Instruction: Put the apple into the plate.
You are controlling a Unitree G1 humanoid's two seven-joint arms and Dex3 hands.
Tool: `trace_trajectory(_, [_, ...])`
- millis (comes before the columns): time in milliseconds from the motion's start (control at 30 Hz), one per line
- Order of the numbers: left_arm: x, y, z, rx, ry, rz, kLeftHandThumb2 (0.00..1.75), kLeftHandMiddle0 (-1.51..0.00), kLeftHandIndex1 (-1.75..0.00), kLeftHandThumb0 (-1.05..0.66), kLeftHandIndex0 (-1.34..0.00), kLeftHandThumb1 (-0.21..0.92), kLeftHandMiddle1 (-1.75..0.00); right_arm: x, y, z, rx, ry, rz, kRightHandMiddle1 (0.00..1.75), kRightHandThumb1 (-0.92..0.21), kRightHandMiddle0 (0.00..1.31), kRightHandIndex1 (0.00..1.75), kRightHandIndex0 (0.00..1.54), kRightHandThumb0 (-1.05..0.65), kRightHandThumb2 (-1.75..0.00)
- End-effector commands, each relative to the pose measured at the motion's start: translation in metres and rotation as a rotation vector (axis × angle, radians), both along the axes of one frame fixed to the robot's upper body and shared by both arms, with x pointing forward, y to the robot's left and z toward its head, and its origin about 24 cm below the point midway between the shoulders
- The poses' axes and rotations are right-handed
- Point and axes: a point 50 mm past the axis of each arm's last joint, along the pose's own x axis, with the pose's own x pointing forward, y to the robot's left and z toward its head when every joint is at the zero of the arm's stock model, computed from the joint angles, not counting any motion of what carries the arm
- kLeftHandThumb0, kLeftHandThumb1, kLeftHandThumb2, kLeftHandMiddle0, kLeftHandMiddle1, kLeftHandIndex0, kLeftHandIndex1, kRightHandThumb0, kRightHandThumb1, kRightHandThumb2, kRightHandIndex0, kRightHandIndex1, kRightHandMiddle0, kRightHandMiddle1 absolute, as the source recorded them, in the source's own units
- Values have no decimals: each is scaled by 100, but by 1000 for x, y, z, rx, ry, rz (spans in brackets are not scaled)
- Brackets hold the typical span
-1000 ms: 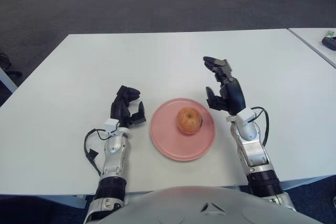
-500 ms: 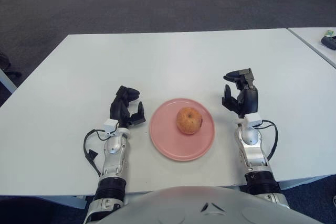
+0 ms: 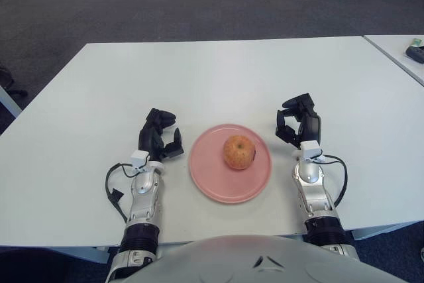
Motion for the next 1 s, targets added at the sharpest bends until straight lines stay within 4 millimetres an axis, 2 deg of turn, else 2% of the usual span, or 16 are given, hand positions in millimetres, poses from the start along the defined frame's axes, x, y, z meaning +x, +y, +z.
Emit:
trace_trajectory(0, [-11,-1,-18,-18,99,-3,139,-69,-175,-1,-45,24,-166,-1,-2,-6,-12,41,-7,175,-60,39,150,56,-40,-96])
trace_trajectory(367, [-12,-1,-18,-11,104,0,139,-68,-175,-1,-45,25,-166,-3,-3,-20,-6,117,18,175,-61,39,148,60,-40,-96])
trace_trajectory(967, [-12,0,-18,-20,101,1,137,-70,-175,-1,-46,24,-162,-5,-2,-30,21,150,68,175,-63,37,146,59,-39,-93])
